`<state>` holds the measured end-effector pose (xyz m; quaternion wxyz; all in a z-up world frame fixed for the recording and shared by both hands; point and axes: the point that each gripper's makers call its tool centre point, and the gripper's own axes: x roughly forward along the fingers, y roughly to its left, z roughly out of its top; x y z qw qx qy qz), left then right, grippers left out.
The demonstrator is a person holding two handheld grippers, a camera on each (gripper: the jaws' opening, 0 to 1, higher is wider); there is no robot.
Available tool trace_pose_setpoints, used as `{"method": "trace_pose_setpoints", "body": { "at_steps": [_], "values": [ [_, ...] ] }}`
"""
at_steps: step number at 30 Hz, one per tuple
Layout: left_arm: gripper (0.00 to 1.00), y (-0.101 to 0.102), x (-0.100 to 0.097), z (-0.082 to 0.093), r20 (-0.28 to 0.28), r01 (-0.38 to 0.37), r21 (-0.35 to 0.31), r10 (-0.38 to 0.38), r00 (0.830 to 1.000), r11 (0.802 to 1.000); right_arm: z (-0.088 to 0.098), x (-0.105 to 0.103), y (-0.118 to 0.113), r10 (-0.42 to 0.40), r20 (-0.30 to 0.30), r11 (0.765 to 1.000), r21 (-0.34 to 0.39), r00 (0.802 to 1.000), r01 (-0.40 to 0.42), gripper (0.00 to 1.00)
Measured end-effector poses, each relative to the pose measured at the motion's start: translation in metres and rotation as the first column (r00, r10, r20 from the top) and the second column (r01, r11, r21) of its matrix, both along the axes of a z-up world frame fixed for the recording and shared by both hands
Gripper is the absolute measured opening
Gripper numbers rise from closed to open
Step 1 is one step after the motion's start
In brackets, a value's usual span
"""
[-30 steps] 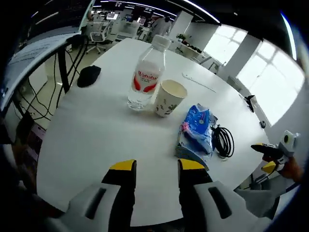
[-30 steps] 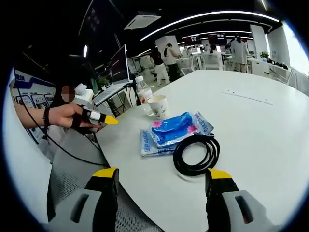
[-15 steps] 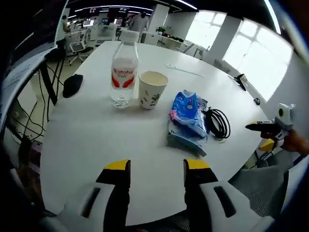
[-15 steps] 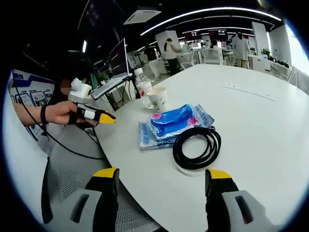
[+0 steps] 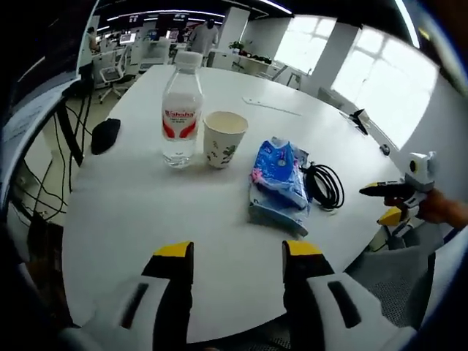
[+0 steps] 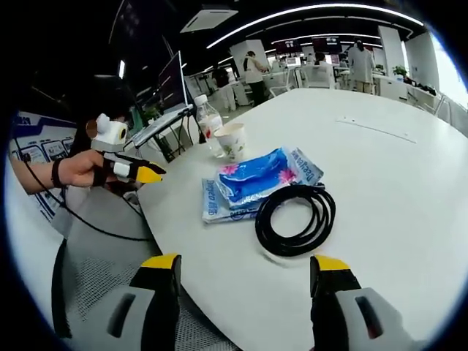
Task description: Arrange the tabletop items into an orderly group along one side of the table until the central work area is clear of visible clutter.
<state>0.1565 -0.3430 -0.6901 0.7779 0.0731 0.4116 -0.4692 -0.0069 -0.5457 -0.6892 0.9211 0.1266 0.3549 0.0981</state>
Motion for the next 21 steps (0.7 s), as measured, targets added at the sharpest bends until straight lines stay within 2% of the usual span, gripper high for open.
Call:
{"method": "trace_pose_setpoints", "body": {
  "at_steps": [4, 7, 11, 21],
  "values": [
    [0.49, 0.002, 0.002, 0.0, 0.009, 0.016, 0.001, -0.016, 1.0, 1.0, -0.002, 0.005, -0.009, -0.034, -0.002, 0.999, 0.015, 0.999, 0.034, 0.72],
    [0.49, 0.001, 0.002, 0.001, 0.015, 0.027, -0.003, -0.027, 1.0, 1.0, -0.003, 0.012, -0.02, -0.107, 0.01, 0.992, 0.07, 0.994, 0.106, 0.71],
    [0.48, 0.0, 0.003, 0.002, 0.017, 0.044, -0.015, -0.043, 0.999, 0.999, -0.01, 0.017, -0.035, -0.169, -0.001, 0.981, 0.097, 0.986, 0.169, 0.68],
    [0.49, 0.002, -0.002, 0.003, 0.013, 0.038, -0.021, -0.038, 0.999, 0.999, -0.022, 0.036, -0.04, -0.2, -0.041, 0.975, 0.086, 0.979, 0.203, 0.65]
  ]
}}
